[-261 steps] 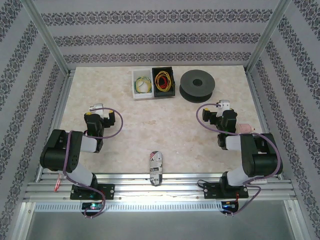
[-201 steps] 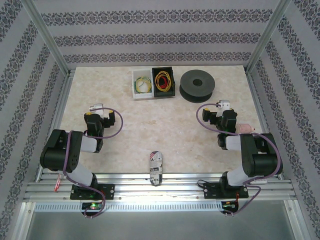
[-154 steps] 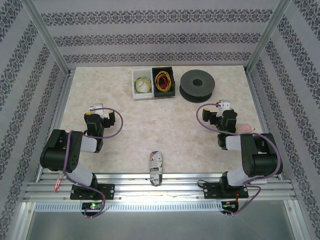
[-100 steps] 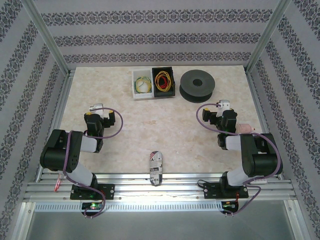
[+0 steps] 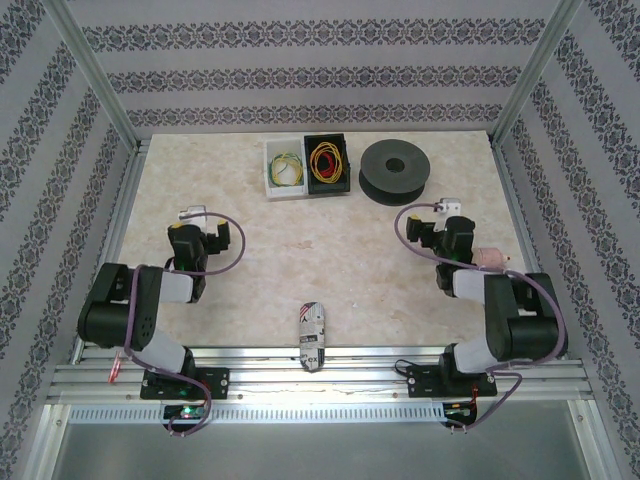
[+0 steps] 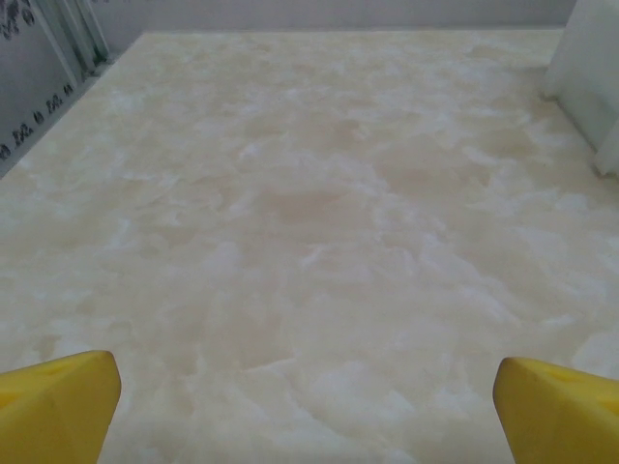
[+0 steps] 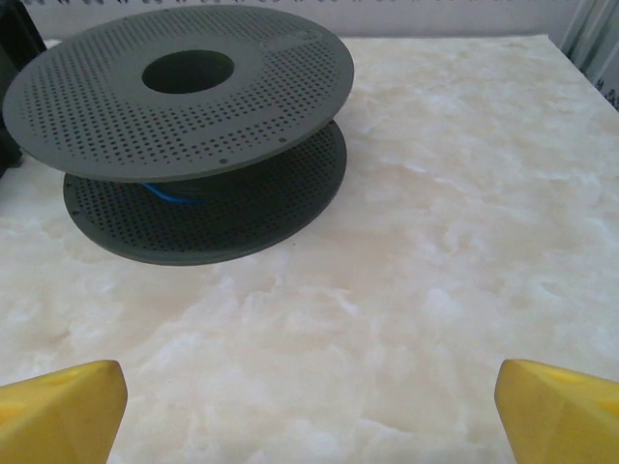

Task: Wrap the cables

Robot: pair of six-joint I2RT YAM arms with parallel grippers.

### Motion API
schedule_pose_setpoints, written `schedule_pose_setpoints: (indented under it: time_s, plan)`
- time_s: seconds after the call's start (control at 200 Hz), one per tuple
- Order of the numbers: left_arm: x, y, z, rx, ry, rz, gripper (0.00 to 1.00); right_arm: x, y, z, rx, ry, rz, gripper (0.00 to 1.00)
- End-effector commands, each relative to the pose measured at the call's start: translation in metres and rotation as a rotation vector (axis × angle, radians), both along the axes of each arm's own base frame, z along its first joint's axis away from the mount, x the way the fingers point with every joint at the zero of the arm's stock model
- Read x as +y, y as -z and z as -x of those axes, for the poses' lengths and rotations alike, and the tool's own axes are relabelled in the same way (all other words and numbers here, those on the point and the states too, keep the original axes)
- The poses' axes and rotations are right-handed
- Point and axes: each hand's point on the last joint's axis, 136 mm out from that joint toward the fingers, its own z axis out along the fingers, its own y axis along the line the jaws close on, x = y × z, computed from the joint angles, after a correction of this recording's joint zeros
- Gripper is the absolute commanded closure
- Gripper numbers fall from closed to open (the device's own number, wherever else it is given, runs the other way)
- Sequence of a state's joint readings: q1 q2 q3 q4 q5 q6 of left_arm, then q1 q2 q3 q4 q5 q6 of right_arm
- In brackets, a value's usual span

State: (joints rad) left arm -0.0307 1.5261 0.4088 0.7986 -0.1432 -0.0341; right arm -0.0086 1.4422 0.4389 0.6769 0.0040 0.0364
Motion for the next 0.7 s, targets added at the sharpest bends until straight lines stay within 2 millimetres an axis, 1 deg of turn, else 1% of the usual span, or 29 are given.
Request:
schedule_pose_setpoints:
  time_s: [0.0,0.05,0.105,0.2,0.275,0.305,0.34,0.365,0.39,0.43,0.52,0.6,0.694]
  plan:
    - [0.004,-0.029,-0.005,0.113,-0.032,0.026,0.00,-0.003,-0.035,-0.003,0.023,0.037,-0.023,0.02]
    - [-0.002,-0.034,-0.005,0.187,-0.009,0.048,0.00,-0.002,-0.045,-0.001,0.024,0.032,-0.033,0.02]
    - [-0.001,-0.038,0.000,0.278,-0.036,0.076,0.00,-0.006,-0.052,-0.001,0.040,0.045,-0.066,0.02]
    - [-0.002,-0.043,0.011,0.443,-0.065,0.110,0.01,-0.011,-0.061,-0.010,0.099,0.045,-0.202,0.02]
    - [-0.005,-0.050,0.018,0.556,-0.065,0.131,0.01,-0.007,-0.072,-0.028,0.132,-0.004,-0.353,0.02]
    - [-0.006,-0.056,0.019,0.581,-0.065,0.136,0.01,-0.003,-0.076,-0.036,0.142,-0.033,-0.401,0.02]
    - [-0.008,-0.064,0.019,0.596,-0.058,0.141,0.01,0.001,-0.077,-0.044,0.158,-0.055,-0.445,0.02]
    - [-0.009,-0.069,0.020,0.599,-0.051,0.148,0.01,0.004,-0.083,-0.055,0.168,-0.074,-0.480,0.02]
    - [-0.012,-0.076,0.019,0.592,-0.041,0.157,0.01,0.007,-0.084,-0.063,0.183,-0.089,-0.510,0.02]
    - [-0.017,-0.085,0.019,0.585,-0.018,0.177,0.00,0.010,-0.083,-0.075,0.211,-0.104,-0.555,0.02]
    - [-0.030,-0.099,0.019,0.608,0.046,0.219,0.00,0.010,-0.073,-0.102,0.261,-0.100,-0.648,0.02]
    - [-0.044,-0.100,0.022,0.680,0.119,0.260,0.00,0.002,-0.058,-0.122,0.287,-0.062,-0.722,0.02]
    - [-0.049,-0.098,0.025,0.731,0.135,0.272,0.00,-0.004,-0.039,-0.142,0.306,-0.028,-0.809,0.02]
